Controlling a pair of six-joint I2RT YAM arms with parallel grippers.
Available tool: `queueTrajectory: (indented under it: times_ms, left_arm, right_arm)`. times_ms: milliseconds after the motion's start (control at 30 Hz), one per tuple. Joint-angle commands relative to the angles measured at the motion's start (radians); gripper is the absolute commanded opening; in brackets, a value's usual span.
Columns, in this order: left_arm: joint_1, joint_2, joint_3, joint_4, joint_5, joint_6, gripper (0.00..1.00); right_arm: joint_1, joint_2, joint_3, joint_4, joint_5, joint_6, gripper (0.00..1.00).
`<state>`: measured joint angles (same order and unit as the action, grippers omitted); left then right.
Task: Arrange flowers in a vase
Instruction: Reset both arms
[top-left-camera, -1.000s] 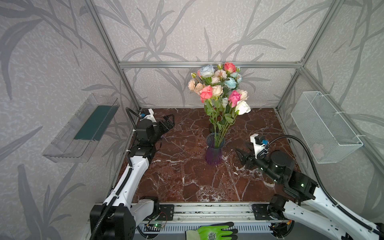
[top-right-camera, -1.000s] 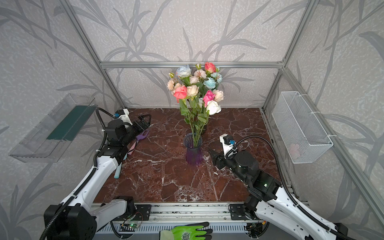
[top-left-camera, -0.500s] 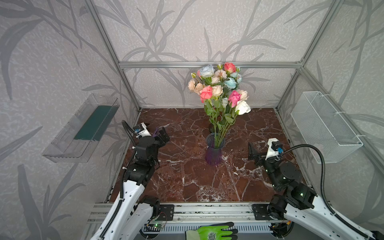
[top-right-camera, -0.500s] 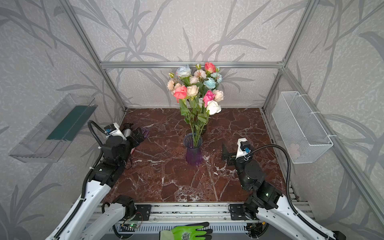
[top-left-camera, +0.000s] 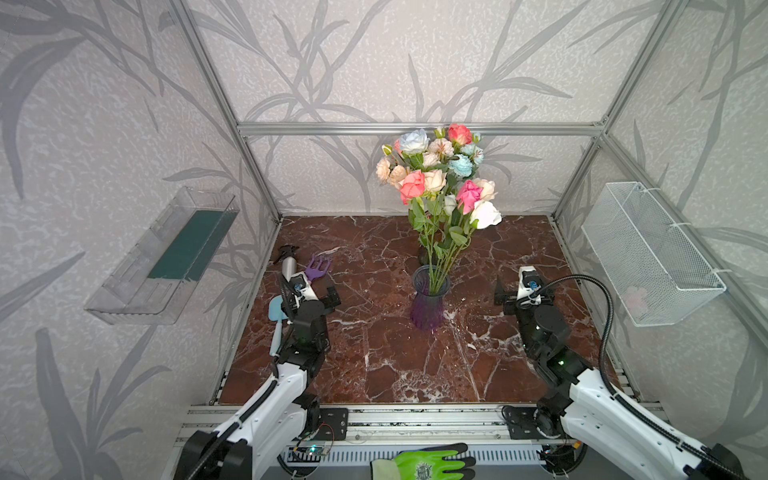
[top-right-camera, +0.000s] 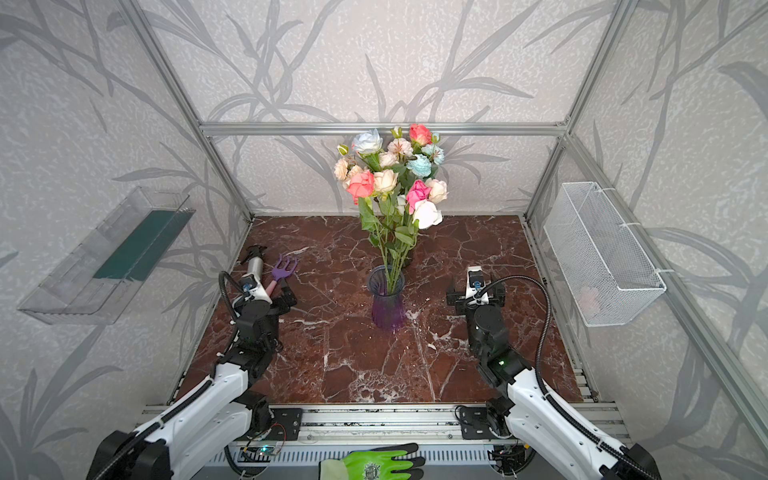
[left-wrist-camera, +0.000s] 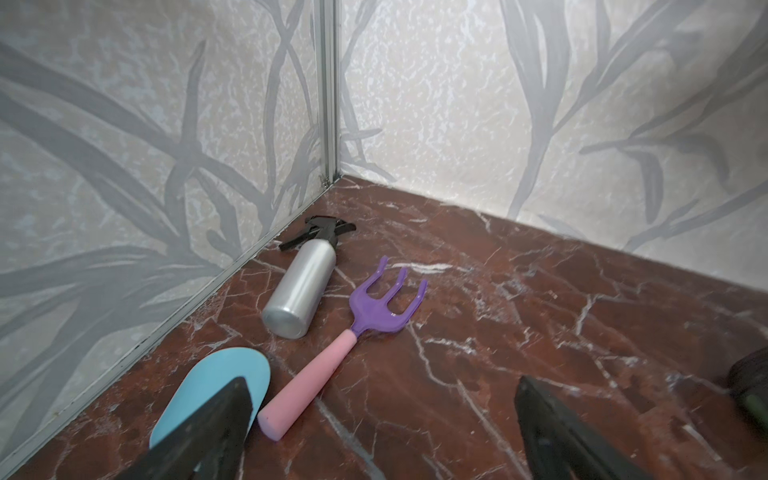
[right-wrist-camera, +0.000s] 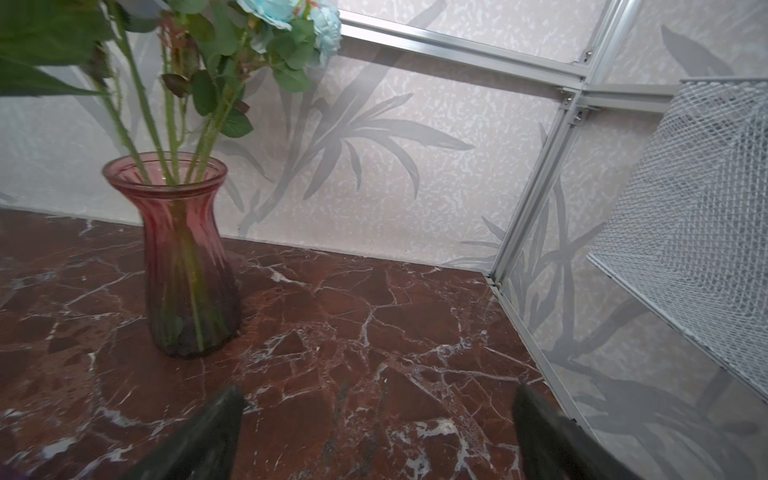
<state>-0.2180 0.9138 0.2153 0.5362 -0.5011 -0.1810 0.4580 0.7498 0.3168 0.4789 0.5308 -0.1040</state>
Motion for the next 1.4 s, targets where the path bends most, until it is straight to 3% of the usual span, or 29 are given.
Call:
queueTrajectory:
  times_ms: [0,133,233,400,533,633,800,867,1100,1267,1367]
  left_arm:
    - [0.013,0.090,0.014,0.171,-0.041,0.128,0.99]
    - [0.025,0.279,0.004,0.325,-0.011,0.222,0.99]
    - [0.050,0.451,-0.030,0.606,0.085,0.291,0.99]
    - [0.124,0.741,-0.011,0.874,0.154,0.229,0.99]
    - [0.149,0.643,0.065,0.579,0.224,0.202,0.99]
    - [0.158,0.683,0.089,0.609,0.223,0.207,0.99]
    - [0.175,0.664,0.119,0.507,0.294,0.204,0.99]
    - [0.181,0.661,0.125,0.495,0.306,0.200,0.99]
    - [0.181,0.662,0.122,0.499,0.303,0.199,0.99]
    - [0.182,0.662,0.122,0.498,0.304,0.199,0.99]
    - [0.183,0.662,0.122,0.497,0.304,0.198,0.99]
  right_arm:
    - [-0.098,0.066,-0.045,0.192,-0.154,-0.018,0.99]
    - [-0.150,0.194,-0.072,0.313,-0.204,-0.057,0.99]
    - [-0.158,0.295,-0.076,0.362,-0.181,-0.068,0.99]
    - [-0.182,0.483,-0.093,0.528,-0.180,-0.093,0.99]
    - [-0.192,0.601,-0.105,0.647,-0.179,-0.071,0.99]
    - [-0.209,0.676,-0.106,0.702,-0.181,-0.050,0.99]
    - [-0.227,0.872,-0.136,0.929,-0.194,-0.030,0.99]
    - [-0.232,0.906,-0.118,0.928,-0.250,-0.048,0.99]
    - [-0.268,0.892,-0.102,0.882,-0.241,0.005,0.99]
    - [-0.349,0.840,-0.004,0.625,-0.375,0.070,0.99]
    - [-0.361,0.835,0.020,0.571,-0.389,0.083,0.99]
